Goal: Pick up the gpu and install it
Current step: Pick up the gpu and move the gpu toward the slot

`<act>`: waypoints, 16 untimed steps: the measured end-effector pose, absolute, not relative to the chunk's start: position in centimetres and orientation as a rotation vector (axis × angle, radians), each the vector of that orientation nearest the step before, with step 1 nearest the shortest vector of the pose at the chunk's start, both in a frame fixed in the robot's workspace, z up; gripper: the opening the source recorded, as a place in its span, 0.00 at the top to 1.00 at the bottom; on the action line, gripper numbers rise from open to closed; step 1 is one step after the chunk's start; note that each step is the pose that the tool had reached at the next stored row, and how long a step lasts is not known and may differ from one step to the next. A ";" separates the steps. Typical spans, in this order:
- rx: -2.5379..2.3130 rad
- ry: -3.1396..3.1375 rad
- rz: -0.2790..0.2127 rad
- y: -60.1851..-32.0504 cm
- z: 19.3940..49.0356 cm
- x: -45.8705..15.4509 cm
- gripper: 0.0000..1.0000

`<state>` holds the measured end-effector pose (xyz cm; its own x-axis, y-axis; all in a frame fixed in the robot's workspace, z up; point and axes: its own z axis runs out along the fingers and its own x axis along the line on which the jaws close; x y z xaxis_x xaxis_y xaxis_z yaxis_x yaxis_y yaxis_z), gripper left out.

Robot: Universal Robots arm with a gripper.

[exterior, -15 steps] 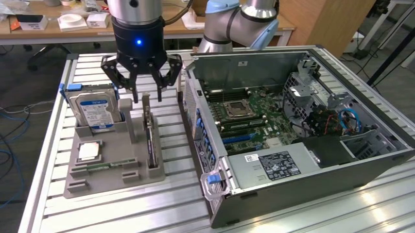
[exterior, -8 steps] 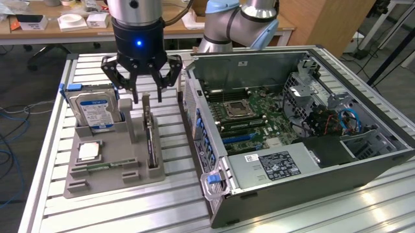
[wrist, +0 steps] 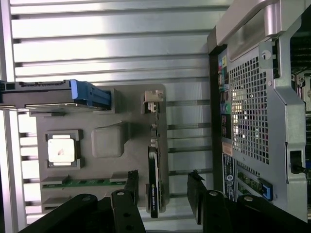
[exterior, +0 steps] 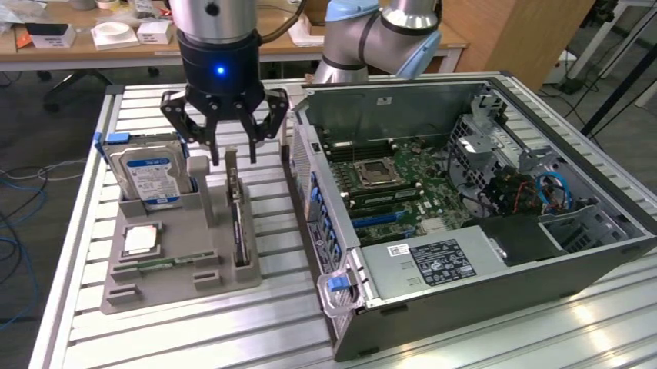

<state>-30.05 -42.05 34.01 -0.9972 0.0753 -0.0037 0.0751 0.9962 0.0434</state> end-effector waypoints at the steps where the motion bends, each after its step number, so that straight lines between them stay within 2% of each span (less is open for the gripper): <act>1: 0.118 3.133 0.068 -42.0 34.0 -30.1 0.47; 16: 0.118 3.133 0.068 -42.3 33.5 -30.1 0.47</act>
